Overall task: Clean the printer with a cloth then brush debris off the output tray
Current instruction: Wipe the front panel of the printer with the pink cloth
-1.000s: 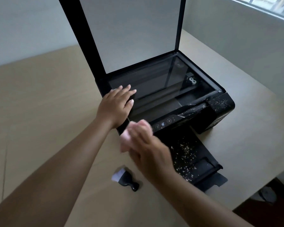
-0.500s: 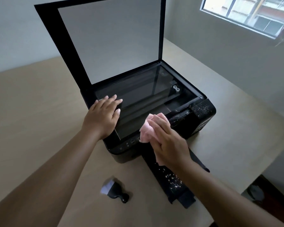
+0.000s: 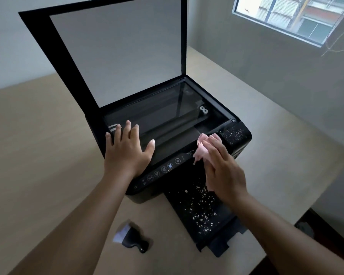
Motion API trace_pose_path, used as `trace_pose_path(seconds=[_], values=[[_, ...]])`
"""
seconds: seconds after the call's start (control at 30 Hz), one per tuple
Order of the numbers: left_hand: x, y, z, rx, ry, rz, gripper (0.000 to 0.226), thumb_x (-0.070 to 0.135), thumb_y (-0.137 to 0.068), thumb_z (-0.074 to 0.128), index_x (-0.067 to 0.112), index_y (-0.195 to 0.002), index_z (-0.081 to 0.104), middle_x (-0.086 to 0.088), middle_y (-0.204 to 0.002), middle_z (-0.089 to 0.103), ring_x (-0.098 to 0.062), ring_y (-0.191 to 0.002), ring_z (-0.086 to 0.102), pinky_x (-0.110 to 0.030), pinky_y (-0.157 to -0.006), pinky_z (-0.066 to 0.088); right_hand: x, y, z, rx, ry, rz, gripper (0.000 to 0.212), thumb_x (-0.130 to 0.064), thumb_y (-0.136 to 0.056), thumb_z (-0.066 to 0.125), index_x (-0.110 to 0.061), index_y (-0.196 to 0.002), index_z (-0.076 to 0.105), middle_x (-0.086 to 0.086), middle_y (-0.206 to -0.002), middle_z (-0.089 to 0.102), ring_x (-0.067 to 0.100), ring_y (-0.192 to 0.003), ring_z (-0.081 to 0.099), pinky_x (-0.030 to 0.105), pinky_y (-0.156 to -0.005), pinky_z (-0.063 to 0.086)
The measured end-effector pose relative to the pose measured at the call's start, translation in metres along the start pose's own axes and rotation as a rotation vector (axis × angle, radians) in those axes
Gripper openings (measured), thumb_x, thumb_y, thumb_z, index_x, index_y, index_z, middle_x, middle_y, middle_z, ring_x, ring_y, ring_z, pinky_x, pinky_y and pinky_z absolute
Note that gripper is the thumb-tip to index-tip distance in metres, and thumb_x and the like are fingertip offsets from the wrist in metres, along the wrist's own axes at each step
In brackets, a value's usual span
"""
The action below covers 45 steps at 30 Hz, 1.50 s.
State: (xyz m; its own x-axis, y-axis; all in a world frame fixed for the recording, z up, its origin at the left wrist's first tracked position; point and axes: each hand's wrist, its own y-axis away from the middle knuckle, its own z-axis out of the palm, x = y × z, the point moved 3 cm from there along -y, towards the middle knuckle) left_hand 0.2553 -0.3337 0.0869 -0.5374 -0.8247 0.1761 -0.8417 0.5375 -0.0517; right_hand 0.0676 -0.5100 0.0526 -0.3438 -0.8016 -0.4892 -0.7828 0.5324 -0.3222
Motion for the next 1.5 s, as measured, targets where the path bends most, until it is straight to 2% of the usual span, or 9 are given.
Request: trace_pose_path(seconds=[0.2, 0.33, 0.43, 0.63, 0.83, 1.0, 1.2, 1.4, 1.5], values=[[0.000, 0.000, -0.002, 0.010, 0.022, -0.008, 0.075, 0.064, -0.092, 0.030, 0.019, -0.152, 0.026, -0.003, -0.164, 0.012, -0.023, -0.151, 0.003, -0.049, -0.120, 0.000, -0.030, 0.013, 0.004, -0.065, 0.008, -0.245, 0.047, -0.034, -0.091, 0.046, -0.029, -0.138, 0.051, -0.010, -0.146, 0.046, 0.018, -0.119, 0.060, 0.037, -0.073, 0.061], [-0.001, 0.000, -0.004, -0.003, 0.064, -0.002, 0.078, 0.066, -0.090, 0.030, 0.020, -0.152, 0.026, -0.001, -0.164, 0.013, -0.022, -0.151, 0.001, -0.050, -0.120, -0.002, -0.014, 0.000, -0.004, 0.032, -0.003, -0.019, 0.041, -0.036, -0.089, 0.041, -0.031, -0.127, 0.054, -0.016, -0.137, 0.045, 0.027, -0.104, 0.065, 0.040, -0.060, 0.058], [0.002, 0.004, -0.009, -0.059, 0.151, 0.085, 0.082, 0.075, -0.081, 0.028, 0.029, -0.149, 0.031, 0.008, -0.163, 0.017, -0.020, -0.151, 0.001, -0.055, -0.118, -0.006, -0.033, 0.009, 0.004, 0.011, -0.098, -0.122, 0.036, -0.034, -0.089, 0.046, -0.028, -0.123, 0.057, -0.014, -0.132, 0.050, 0.025, -0.099, 0.067, 0.040, -0.062, 0.058], [0.016, 0.033, -0.004, -0.255, -0.073, 0.302, 0.109, 0.090, -0.061, 0.033, 0.042, -0.152, -0.003, 0.015, -0.163, -0.012, -0.022, -0.149, -0.019, -0.060, -0.115, -0.008, -0.004, -0.006, -0.011, 0.010, -0.008, -0.055, 0.032, -0.036, -0.091, 0.045, -0.030, -0.120, 0.055, -0.015, -0.133, 0.046, 0.025, -0.103, 0.065, 0.043, -0.057, 0.057], [0.017, 0.033, -0.003, -0.189, -0.108, 0.301, 0.109, 0.087, -0.060, 0.032, 0.041, -0.153, -0.002, 0.014, -0.163, -0.009, -0.023, -0.150, -0.014, -0.060, -0.115, -0.003, -0.023, 0.005, -0.008, -0.065, -0.014, -0.221, 0.036, -0.036, -0.090, 0.047, -0.031, -0.125, 0.054, -0.011, -0.135, 0.047, 0.022, -0.105, 0.065, 0.042, -0.061, 0.059], [0.017, 0.034, -0.005, -0.183, -0.087, 0.299, 0.107, 0.086, -0.061, 0.036, 0.043, -0.152, -0.001, 0.016, -0.163, -0.008, -0.022, -0.149, -0.014, -0.059, -0.116, -0.003, 0.006, -0.015, -0.012, 0.120, -0.028, 0.119, 0.032, -0.027, -0.092, 0.046, -0.021, -0.123, 0.055, -0.004, -0.135, 0.040, 0.035, -0.106, 0.063, 0.045, -0.065, 0.058], [0.017, 0.034, -0.005, -0.169, -0.067, 0.295, 0.106, 0.085, -0.062, 0.040, 0.044, -0.152, 0.002, 0.016, -0.163, -0.005, -0.022, -0.150, -0.012, -0.059, -0.116, -0.002, -0.018, 0.005, -0.006, -0.045, -0.010, -0.241, 0.039, -0.030, -0.088, 0.049, -0.029, -0.127, 0.052, -0.013, -0.138, 0.043, 0.027, -0.102, 0.067, 0.041, -0.058, 0.059], [0.016, 0.034, -0.007, -0.176, -0.059, 0.294, 0.105, 0.085, -0.062, 0.039, 0.044, -0.151, 0.001, 0.017, -0.163, -0.006, -0.021, -0.150, -0.012, -0.058, -0.116, -0.002, 0.006, -0.013, -0.004, 0.111, -0.016, 0.081, 0.037, -0.016, -0.092, 0.050, -0.019, -0.128, 0.057, -0.003, -0.147, 0.047, 0.033, -0.121, 0.057, 0.050, -0.084, 0.056], [0.016, 0.034, -0.006, -0.172, -0.058, 0.286, 0.105, 0.084, -0.061, 0.039, 0.044, -0.151, 0.002, 0.016, -0.163, -0.004, -0.021, -0.150, -0.011, -0.058, -0.116, -0.002, -0.022, 0.005, 0.005, 0.036, 0.014, -0.181, 0.038, -0.012, -0.089, 0.047, -0.009, -0.124, 0.062, 0.003, -0.142, 0.048, 0.027, -0.127, 0.052, 0.042, -0.097, 0.052]])
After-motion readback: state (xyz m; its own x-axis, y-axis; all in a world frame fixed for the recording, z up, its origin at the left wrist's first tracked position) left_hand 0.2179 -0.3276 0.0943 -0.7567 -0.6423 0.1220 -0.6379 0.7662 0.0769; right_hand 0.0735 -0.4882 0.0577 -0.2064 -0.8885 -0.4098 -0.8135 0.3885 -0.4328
